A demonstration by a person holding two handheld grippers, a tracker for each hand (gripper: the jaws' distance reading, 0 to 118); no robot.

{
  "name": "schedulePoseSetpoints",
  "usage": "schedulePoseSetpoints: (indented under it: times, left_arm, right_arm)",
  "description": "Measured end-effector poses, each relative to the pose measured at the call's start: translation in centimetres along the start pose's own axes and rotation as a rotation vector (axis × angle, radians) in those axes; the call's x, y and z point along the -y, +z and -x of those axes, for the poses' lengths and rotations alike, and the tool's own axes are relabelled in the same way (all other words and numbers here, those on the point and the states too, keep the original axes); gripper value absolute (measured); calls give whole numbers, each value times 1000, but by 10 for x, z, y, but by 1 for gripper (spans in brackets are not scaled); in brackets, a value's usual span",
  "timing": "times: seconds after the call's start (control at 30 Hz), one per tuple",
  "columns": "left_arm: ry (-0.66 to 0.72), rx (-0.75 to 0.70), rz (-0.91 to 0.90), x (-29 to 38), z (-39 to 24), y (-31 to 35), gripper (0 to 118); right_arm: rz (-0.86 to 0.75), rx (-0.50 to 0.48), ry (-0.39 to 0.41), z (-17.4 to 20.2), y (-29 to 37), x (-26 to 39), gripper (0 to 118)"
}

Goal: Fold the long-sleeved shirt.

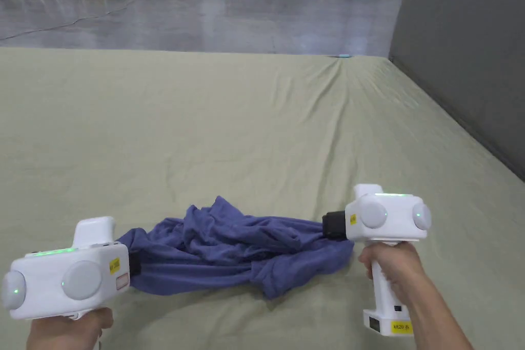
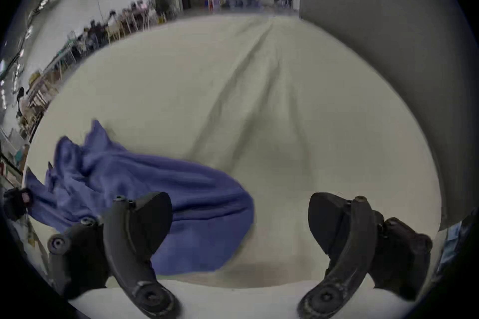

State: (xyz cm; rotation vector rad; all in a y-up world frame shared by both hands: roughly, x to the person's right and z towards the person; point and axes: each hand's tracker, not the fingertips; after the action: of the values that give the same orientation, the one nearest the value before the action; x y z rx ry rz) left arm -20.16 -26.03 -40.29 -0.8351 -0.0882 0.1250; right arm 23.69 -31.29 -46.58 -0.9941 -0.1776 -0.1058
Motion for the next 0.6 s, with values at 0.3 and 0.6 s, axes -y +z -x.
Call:
schedulePoseSetpoints:
  times: [0.3,0.6]
  left_arm:
    - [17,9,-33,-9,8,13,0]
    - [66,45,-358,-100,29,101,0]
  right_arm:
    - [-55,-78,17,26,13,12,5]
    - [-391,-287,-35,21,145,-50,6]
